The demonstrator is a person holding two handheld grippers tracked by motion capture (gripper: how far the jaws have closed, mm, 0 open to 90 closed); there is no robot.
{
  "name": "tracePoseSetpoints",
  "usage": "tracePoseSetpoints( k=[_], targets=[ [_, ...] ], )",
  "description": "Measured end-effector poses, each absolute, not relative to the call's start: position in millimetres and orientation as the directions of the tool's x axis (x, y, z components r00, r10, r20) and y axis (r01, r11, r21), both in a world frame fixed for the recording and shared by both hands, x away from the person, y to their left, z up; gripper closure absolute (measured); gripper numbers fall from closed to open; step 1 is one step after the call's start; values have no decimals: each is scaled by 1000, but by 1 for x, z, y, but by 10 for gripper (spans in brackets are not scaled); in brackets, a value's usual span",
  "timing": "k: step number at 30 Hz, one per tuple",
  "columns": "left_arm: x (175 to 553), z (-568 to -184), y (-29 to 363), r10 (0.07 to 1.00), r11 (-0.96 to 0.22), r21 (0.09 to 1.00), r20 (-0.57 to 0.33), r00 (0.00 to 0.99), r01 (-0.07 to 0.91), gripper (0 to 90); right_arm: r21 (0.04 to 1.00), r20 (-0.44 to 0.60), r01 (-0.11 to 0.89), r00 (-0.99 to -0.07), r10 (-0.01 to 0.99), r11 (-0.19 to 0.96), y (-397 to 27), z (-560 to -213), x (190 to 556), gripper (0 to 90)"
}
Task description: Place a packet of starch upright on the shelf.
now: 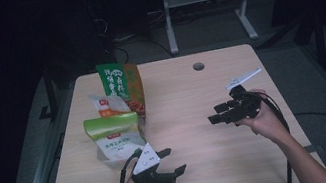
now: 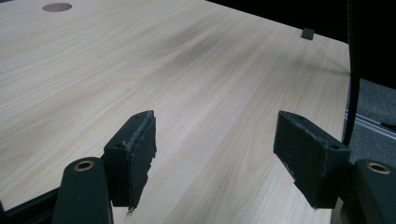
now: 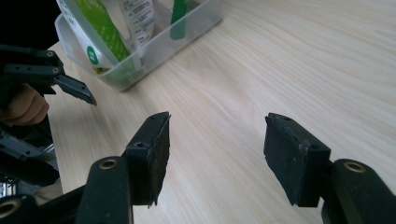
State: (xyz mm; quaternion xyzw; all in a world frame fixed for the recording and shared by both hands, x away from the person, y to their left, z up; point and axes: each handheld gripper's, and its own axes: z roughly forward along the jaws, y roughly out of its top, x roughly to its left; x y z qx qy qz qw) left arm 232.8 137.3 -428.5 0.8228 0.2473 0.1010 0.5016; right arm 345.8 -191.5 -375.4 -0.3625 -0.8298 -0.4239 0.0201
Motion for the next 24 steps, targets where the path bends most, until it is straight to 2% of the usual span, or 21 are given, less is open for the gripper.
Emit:
tracePoseSetpoints(
  k=[24],
  targets=[
    [234, -430, 137, 516, -366, 876, -90, 852, 314, 289, 665, 384, 680, -665, 640, 307, -247, -405, 317, 390]
  ],
)
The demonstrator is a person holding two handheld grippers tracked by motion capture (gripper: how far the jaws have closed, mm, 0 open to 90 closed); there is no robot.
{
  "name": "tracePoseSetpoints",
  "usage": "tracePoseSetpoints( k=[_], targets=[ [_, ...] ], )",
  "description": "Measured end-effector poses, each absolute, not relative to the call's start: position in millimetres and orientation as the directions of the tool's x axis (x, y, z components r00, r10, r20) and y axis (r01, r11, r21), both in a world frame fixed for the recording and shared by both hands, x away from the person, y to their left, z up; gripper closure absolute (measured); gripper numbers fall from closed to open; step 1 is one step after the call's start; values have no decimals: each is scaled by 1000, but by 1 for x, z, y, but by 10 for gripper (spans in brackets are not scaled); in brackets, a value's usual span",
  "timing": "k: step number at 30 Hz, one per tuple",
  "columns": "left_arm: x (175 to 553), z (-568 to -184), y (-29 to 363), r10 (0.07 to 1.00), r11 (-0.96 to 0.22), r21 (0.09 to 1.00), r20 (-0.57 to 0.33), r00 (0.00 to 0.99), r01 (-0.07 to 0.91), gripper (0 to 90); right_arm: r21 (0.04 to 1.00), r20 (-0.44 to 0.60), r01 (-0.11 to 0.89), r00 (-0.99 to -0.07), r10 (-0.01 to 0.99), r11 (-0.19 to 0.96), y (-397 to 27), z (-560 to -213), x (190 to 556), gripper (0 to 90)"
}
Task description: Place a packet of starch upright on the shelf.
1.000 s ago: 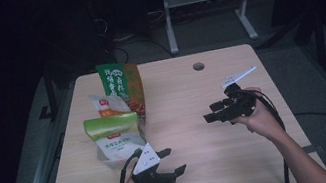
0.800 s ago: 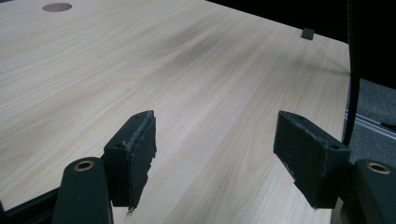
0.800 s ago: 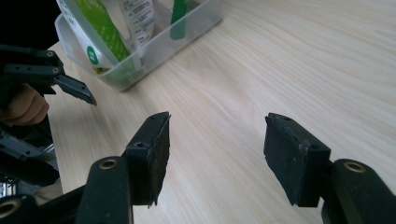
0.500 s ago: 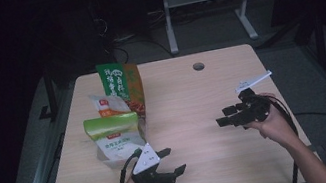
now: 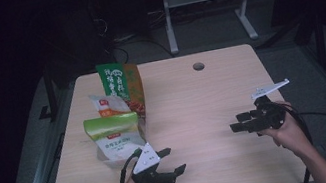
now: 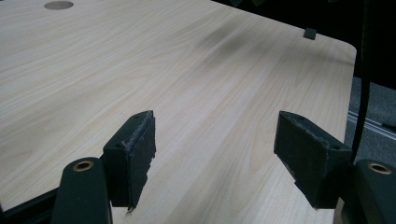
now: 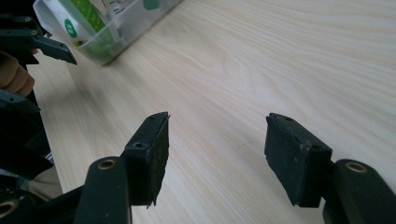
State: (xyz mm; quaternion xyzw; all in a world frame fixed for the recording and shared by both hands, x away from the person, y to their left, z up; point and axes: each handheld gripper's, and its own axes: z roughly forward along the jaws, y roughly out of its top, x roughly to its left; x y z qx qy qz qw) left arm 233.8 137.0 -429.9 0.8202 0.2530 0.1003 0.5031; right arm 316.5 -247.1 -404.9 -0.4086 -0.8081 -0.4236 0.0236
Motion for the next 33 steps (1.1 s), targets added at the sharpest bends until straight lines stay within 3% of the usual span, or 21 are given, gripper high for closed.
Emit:
tracePoseSetpoints(
  k=[33],
  targets=[
    [233, -432, 136, 516, -377, 870, -87, 852, 317, 280, 659, 412, 714, -607, 680, 237, -290, -442, 264, 369]
  ],
)
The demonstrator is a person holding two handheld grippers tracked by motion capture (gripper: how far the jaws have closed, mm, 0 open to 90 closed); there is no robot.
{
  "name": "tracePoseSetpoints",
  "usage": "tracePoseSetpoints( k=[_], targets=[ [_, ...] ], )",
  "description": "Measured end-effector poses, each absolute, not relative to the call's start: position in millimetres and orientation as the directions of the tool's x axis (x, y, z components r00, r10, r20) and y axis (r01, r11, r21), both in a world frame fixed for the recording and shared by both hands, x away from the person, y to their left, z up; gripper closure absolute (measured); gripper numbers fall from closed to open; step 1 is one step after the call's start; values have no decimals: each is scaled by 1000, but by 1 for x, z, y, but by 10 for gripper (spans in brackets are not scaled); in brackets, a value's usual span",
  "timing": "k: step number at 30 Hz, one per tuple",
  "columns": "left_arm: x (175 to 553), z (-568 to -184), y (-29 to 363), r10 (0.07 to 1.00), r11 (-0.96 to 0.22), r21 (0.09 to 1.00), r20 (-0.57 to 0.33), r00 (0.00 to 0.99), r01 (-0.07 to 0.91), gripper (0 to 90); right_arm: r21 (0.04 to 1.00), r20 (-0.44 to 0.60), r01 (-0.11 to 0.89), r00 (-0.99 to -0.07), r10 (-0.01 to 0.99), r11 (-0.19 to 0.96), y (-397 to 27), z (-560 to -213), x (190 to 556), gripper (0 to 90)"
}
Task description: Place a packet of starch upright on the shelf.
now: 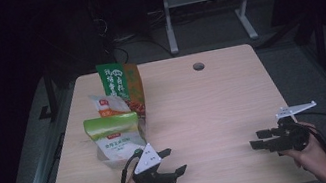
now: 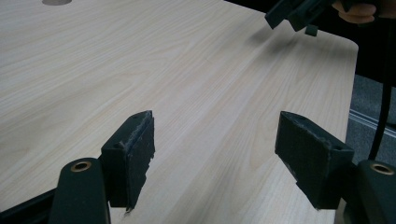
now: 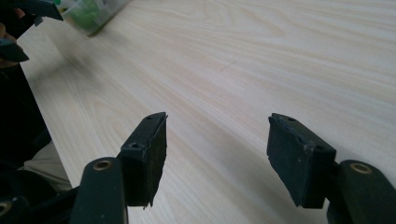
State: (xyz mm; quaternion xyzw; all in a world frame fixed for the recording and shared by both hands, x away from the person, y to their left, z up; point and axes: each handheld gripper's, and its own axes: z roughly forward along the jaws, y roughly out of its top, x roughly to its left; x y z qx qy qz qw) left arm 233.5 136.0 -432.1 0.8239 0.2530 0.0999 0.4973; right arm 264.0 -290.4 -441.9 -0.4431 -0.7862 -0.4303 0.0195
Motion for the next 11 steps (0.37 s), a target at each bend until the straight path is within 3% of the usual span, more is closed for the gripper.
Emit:
tracePoseSetpoints(
  k=[11],
  targets=[
    [234, -433, 136, 511, -375, 870, -95, 854, 321, 277, 708, 409, 683, -604, 684, 180, -295, -449, 237, 353]
  ],
)
